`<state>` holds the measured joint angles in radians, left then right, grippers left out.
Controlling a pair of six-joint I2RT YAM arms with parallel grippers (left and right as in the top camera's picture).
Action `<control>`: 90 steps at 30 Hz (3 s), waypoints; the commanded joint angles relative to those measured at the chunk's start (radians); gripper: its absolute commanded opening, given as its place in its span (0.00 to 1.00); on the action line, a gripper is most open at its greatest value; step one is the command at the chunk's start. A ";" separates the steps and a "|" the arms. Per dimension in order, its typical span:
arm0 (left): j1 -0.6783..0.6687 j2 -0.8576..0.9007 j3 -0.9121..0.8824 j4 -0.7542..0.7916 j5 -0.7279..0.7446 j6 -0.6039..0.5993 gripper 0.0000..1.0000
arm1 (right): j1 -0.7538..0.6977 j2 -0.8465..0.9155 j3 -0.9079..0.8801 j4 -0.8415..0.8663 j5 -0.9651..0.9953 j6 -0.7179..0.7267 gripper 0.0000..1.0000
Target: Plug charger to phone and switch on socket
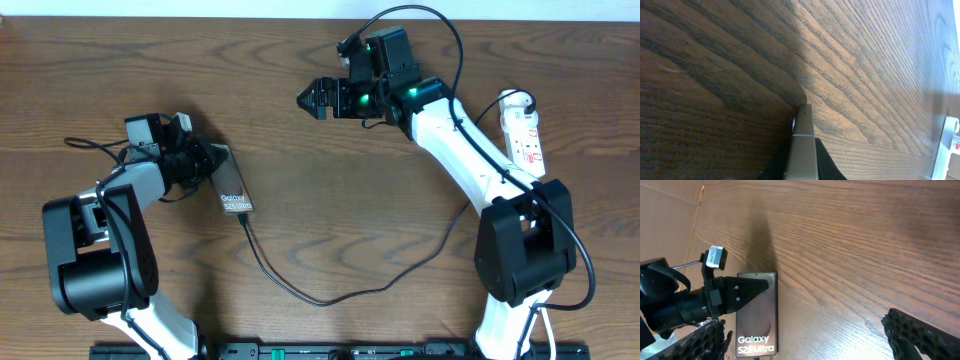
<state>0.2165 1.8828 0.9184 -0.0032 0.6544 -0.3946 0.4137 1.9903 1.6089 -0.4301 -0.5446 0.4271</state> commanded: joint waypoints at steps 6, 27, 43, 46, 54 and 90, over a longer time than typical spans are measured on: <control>0.001 0.008 -0.014 -0.011 -0.109 0.020 0.08 | 0.007 -0.003 0.007 -0.002 0.004 -0.017 0.99; 0.001 0.008 -0.014 -0.019 -0.109 0.020 0.23 | 0.007 -0.003 0.007 -0.005 0.004 -0.017 0.99; 0.001 0.008 -0.014 -0.045 -0.109 0.020 0.37 | 0.007 -0.003 0.007 -0.006 0.004 -0.017 0.99; 0.001 0.008 -0.014 -0.045 -0.109 0.020 0.41 | 0.007 -0.003 0.007 -0.009 0.004 -0.017 0.99; 0.001 0.008 -0.014 -0.049 -0.109 0.020 0.43 | 0.007 -0.003 0.007 -0.009 0.004 -0.017 0.99; 0.003 0.008 -0.014 -0.098 -0.175 0.021 0.44 | 0.007 -0.003 0.007 -0.010 0.004 -0.017 0.99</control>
<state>0.2142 1.8584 0.9283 -0.0708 0.5953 -0.3878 0.4137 1.9903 1.6089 -0.4374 -0.5446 0.4271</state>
